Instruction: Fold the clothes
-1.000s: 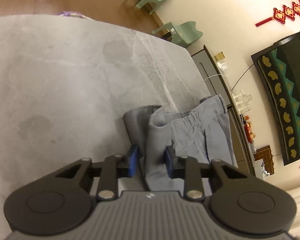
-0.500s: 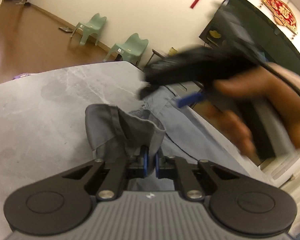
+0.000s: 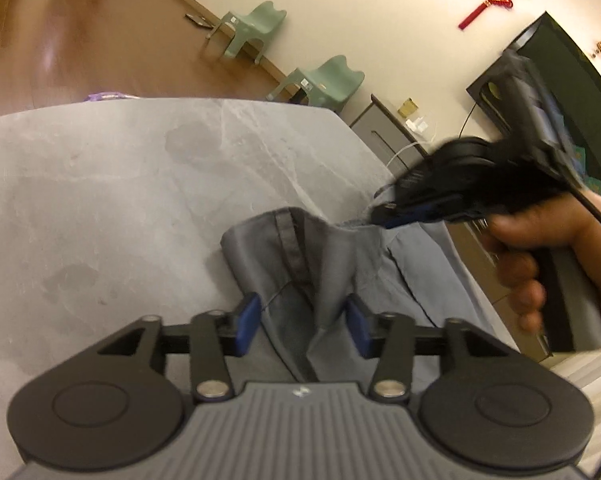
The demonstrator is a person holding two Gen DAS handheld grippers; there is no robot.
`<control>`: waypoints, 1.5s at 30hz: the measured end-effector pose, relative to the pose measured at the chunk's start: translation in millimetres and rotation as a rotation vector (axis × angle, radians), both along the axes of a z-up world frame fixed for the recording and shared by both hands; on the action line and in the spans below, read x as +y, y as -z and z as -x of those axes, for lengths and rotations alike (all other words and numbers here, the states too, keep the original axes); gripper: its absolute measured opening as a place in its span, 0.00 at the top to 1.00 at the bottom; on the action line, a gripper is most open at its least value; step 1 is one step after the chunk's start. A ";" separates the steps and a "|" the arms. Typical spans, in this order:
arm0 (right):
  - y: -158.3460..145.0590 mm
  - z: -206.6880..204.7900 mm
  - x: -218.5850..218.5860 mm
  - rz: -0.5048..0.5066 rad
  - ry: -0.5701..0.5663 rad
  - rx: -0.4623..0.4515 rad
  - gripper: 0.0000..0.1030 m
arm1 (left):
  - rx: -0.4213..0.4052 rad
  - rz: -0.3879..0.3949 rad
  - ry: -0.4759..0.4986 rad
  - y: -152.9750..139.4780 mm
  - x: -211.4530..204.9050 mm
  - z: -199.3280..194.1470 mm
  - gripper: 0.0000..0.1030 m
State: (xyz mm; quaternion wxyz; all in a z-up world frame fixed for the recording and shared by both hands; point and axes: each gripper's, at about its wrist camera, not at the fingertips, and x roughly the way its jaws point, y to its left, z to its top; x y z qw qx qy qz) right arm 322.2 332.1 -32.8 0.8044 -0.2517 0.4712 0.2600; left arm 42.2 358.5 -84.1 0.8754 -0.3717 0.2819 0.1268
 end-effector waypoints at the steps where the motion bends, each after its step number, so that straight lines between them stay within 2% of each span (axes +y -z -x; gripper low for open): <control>1: -5.5 0.4 -6.3 -0.010 0.006 -0.012 0.97 | -0.001 0.009 -0.009 1.6 2.1 0.2 0.46; 4: -18.0 -0.5 -23.4 -0.022 0.028 -0.042 0.99 | -0.009 0.091 -0.023 10.3 10.8 -2.4 0.42; 7: -15.7 -3.4 -36.9 -0.016 0.057 -0.041 0.99 | -0.027 0.175 -0.043 17.5 19.6 -5.3 0.41; 10: -7.4 -2.6 -46.6 -0.036 0.080 -0.008 0.98 | -0.046 0.232 -0.045 25.0 29.7 -13.3 0.47; 11: -5.0 -1.5 -49.5 -0.051 0.088 0.006 0.98 | -0.048 0.228 -0.038 25.5 30.2 -15.4 0.60; 12: -3.3 0.3 -52.6 -0.076 0.099 0.024 0.96 | -0.052 0.217 -0.028 24.9 29.3 -16.7 0.84; 13: -2.0 2.4 -54.6 -0.103 0.108 0.042 0.90 | -0.056 0.207 -0.019 24.4 28.3 -17.9 0.89; 14: -2.2 4.7 -55.4 -0.127 0.115 0.053 0.85 | -0.060 0.196 -0.009 23.8 27.4 -19.2 0.90; 15: -3.7 7.0 -55.9 -0.151 0.125 0.059 0.72 | -0.064 0.185 0.000 23.2 26.4 -20.5 0.91; 16: -6.1 9.3 -56.2 -0.174 0.134 0.060 0.53 | -0.068 0.174 0.009 22.6 25.5 -21.7 0.91; 19: -16.0 14.2 -52.2 -0.229 0.138 0.073 0.27 | -0.084 0.130 0.041 18.8 20.7 -24.9 0.92; 21: -20.3 15.5 -45.0 -0.246 0.123 0.099 0.15 | -0.108 0.071 0.080 11.2 9.7 -22.9 0.92; 25: -19.6 17.9 -19.4 -0.193 0.059 0.145 0.13 | -0.153 -0.082 0.190 -4.0 -20.0 -24.3 0.92; 30: -8.2 20.0 11.2 0.003 -0.080 0.185 0.13 | -0.173 -0.259 0.345 -10.3 -60.1 -27.7 0.92; 32: -3.5 22.7 17.9 0.085 -0.132 0.189 0.17 | -0.174 -0.324 0.395 -10.6 -74.4 -28.5 0.92; 33: -0.7 23.6 18.9 0.126 -0.146 0.180 0.29 | -0.172 -0.337 0.406 -10.3 -77.7 -28.9 0.92; 34: 2.6 24.3 18.2 0.166 -0.151 0.163 0.52 | -0.171 -0.343 0.413 -10.0 -79.6 -29.3 0.92; 35: 2.0 24.3 13.5 0.178 -0.148 0.148 0.66 | -0.174 -0.349 0.422 -10.2 -81.3 -29.2 0.93; 36: -1.2 23.8 5.9 0.170 -0.140 0.134 0.86 | -0.180 -0.356 0.431 -11.2 -82.9 -29.2 0.93; 37: -4.5 23.3 -1.8 0.162 -0.132 0.119 0.93 | -0.190 -0.370 0.438 -13.4 -85.2 -28.7 0.92; 41: -37.5 33.6 -63.2 -0.004 -0.065 0.048 0.95 | -0.263 -0.432 0.495 -25.8 -100.0 -19.7 0.92; 45: -65.0 55.5 -162.4 -0.209 0.073 -0.015 0.96 | -0.357 -0.453 0.623 -35.0 -128.9 -7.2 0.90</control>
